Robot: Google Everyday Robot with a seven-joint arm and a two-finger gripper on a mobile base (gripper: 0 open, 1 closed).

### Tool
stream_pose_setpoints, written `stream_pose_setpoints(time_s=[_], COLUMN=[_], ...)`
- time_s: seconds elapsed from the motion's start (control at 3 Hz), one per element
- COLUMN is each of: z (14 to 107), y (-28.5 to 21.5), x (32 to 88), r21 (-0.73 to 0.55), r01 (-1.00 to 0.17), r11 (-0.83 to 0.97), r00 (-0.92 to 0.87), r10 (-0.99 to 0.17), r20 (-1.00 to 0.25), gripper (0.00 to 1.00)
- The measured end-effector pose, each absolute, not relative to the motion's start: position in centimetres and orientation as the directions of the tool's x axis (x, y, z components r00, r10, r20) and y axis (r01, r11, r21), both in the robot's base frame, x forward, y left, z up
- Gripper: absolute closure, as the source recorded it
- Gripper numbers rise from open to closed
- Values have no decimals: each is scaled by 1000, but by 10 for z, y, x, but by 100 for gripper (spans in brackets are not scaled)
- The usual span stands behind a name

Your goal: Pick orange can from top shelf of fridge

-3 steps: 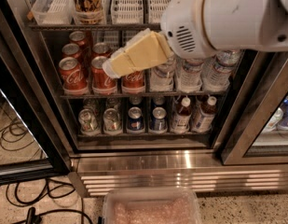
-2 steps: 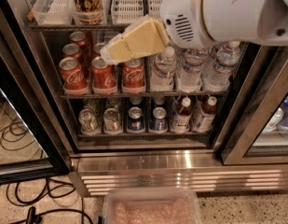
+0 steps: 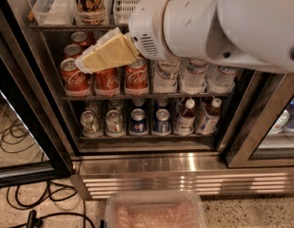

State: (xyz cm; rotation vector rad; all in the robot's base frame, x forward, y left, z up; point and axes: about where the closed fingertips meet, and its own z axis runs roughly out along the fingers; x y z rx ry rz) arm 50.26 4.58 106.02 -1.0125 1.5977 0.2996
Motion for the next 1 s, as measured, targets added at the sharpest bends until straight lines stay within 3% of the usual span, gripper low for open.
stream_pose_setpoints(time_s=[0.67, 1.0], z=[1056, 1051], y=[93, 80], x=[563, 593], r21=[-442, -377], r01=[-642, -579], r11=[626, 723], r00=[238, 242], r10=[-385, -289], r20=[-892, -926], gripper=[0, 0])
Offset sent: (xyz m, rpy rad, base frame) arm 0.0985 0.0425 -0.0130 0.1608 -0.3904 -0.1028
